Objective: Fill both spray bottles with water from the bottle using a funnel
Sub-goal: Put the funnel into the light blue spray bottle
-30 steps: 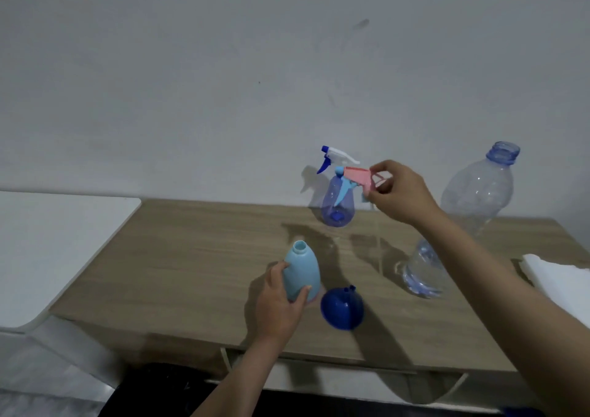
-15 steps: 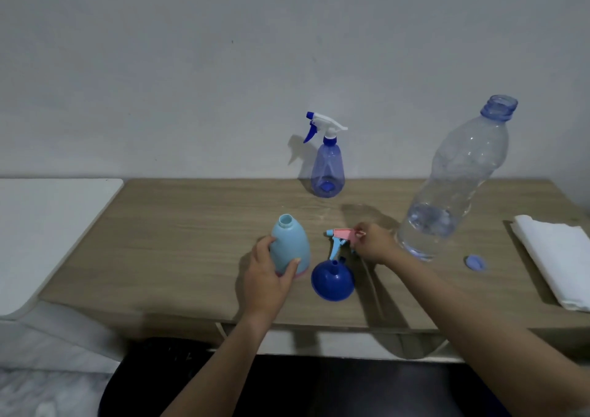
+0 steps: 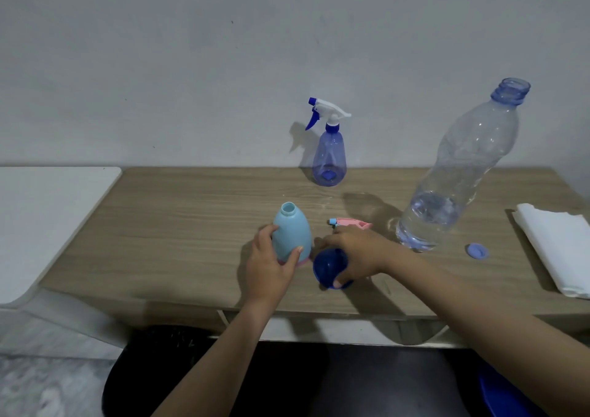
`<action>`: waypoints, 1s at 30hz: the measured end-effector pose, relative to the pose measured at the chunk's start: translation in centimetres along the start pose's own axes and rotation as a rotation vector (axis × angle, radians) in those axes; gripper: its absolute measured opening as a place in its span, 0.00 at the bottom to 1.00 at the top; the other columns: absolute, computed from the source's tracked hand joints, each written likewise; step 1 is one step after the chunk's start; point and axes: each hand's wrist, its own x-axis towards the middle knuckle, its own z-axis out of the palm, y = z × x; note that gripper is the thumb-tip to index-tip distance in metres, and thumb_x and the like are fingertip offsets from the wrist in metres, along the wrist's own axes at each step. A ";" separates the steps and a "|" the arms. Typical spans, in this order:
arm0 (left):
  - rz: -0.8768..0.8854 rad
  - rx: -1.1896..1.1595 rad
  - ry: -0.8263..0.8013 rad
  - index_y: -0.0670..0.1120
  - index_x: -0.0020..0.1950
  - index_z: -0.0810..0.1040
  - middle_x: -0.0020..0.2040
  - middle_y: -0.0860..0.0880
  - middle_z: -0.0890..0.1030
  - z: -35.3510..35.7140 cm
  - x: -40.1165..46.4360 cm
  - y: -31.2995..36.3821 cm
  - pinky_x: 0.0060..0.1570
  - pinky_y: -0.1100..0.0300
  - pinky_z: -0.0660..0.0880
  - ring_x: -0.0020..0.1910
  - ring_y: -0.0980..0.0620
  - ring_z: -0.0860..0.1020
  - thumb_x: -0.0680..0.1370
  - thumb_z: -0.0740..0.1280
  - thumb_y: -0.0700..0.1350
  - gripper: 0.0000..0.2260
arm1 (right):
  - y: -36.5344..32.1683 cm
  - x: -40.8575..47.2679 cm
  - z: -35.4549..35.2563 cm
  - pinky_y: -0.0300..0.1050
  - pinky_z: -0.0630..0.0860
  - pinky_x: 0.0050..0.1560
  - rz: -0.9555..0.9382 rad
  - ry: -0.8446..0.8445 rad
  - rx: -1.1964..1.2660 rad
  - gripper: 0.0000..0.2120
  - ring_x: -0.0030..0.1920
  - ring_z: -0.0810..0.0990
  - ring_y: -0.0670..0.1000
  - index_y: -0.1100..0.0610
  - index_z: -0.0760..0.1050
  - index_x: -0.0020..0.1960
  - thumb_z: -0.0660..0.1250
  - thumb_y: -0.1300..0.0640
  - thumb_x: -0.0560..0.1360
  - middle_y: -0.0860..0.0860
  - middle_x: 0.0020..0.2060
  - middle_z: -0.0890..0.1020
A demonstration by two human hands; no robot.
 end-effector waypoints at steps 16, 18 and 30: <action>0.006 -0.020 0.017 0.47 0.63 0.71 0.60 0.49 0.77 -0.2 -0.2 0.0 0.40 0.64 0.63 0.55 0.48 0.76 0.69 0.75 0.50 0.25 | 1.1 -4.2 -1.8 0.41 0.75 0.57 -0.078 0.479 0.501 0.33 0.55 0.77 0.45 0.37 0.64 0.71 0.71 0.40 0.69 0.48 0.59 0.75; 0.006 -0.023 0.016 0.47 0.63 0.70 0.60 0.48 0.77 -0.3 -0.2 0.2 0.40 0.63 0.63 0.55 0.48 0.76 0.70 0.75 0.49 0.25 | 0.6 -4.7 -2.4 0.41 0.77 0.53 -0.098 0.559 0.618 0.30 0.50 0.80 0.47 0.40 0.66 0.69 0.72 0.44 0.69 0.49 0.55 0.77; -0.007 -0.036 -0.017 0.49 0.65 0.68 0.63 0.50 0.75 -0.5 -0.2 0.6 0.42 0.62 0.66 0.55 0.49 0.77 0.71 0.73 0.49 0.25 | -4.4 -1.0 -5.1 0.51 0.78 0.53 -0.029 0.819 1.061 0.27 0.52 0.80 0.53 0.48 0.64 0.53 0.76 0.44 0.63 0.53 0.54 0.78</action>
